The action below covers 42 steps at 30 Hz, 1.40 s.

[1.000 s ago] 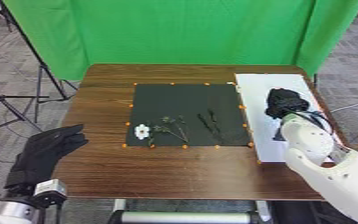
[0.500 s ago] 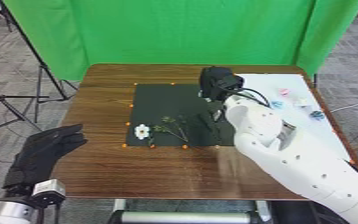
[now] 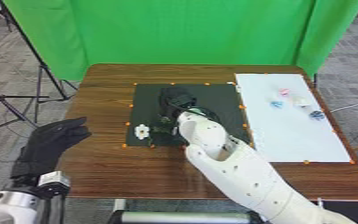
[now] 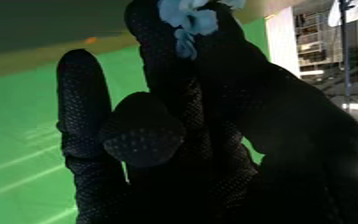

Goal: Arrange flowers

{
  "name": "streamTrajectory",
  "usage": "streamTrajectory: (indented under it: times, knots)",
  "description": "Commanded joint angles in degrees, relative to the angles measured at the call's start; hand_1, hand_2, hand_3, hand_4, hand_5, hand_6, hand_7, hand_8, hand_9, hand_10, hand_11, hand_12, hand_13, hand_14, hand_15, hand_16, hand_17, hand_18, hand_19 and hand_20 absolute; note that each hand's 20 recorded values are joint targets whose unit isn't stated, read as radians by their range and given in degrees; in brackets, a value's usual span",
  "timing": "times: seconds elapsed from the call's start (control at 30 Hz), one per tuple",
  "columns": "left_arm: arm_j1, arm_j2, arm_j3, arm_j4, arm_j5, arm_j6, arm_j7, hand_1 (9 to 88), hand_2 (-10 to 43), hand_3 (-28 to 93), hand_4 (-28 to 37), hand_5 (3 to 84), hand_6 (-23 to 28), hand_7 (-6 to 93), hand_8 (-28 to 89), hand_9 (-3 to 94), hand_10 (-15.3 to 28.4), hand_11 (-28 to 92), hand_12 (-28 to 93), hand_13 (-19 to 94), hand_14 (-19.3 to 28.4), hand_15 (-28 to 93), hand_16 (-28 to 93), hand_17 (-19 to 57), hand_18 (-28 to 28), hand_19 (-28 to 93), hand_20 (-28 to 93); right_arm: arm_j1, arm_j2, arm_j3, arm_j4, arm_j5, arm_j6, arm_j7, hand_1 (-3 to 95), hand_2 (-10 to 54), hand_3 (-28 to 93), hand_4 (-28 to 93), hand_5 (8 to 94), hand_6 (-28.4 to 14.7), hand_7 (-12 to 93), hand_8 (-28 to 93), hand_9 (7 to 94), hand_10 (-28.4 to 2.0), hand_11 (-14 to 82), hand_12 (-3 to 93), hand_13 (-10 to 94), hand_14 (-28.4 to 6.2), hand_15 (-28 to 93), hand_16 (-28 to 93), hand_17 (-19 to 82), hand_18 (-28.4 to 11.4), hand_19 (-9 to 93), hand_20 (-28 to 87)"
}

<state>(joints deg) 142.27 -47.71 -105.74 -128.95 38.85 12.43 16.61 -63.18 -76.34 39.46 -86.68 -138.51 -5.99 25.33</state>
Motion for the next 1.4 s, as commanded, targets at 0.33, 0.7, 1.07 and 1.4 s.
streamTrajectory:
  times: [0.33,0.7,1.07,1.4]
  knots:
    - [-2.63,1.87,0.40,0.71,0.29,-1.62,-1.38,30.1,3.1,79,-15.8,53.5,16.1,14.9,-9,44.2,22.8,43,11,30,27.3,64,-14,-9.3,20.8,59,14,1.87,-5.70,-1.26,4.19,-1.77,8.95,2.82,56.2,-9.5,77,-28,75.1,0.9,38,1,87.4,-4.9,18.9,37.7,81,-2.9,75,22,40,-15.4,91,-7]
    - [-3.15,2.77,1.06,0.92,-0.45,-0.92,-0.34,30.1,3.0,79,-15.8,53.4,16.1,14.9,-9,44.2,22.7,43,11,30,27.3,64,-14,-9.3,20.8,59,14,0.60,-8.26,0.34,3.53,2.56,3.17,6.15,53.9,-9.5,75,-28,71.8,0.1,35,0,84.5,-5.7,16.0,35.7,79,-2.9,75,22,38,-14.9,90,-8]
    - [-3.71,3.37,1.61,1.07,-0.65,-0.46,0.15,30.2,3.1,79,-15.7,53.4,16.1,14.8,-9,44.2,22.7,43,11,30,27.3,64,-14,-9.4,20.8,59,14,0.69,-9.26,0.87,4.10,1.43,1.73,6.41,50.7,-9.5,73,-28,68.4,-1.2,32,-1,80.4,-7.0,12.3,33.2,76,-3.5,74,21,35,-14.9,89,-8]
    - [-3.93,2.87,1.48,1.09,-0.22,-0.77,-0.25,30.3,3.0,79,-15.6,53.4,16.0,15.0,-9,44.2,22.7,43,11,30,27.2,64,-14,-9.3,20.8,59,14,0.86,-9.84,0.71,4.12,2.03,1.74,7.77,47.4,-9.5,75,-28,66.9,-1.9,29,0,75.8,-8.6,19.4,27.9,74,-4.0,75,21,34,-15.1,89,-8]
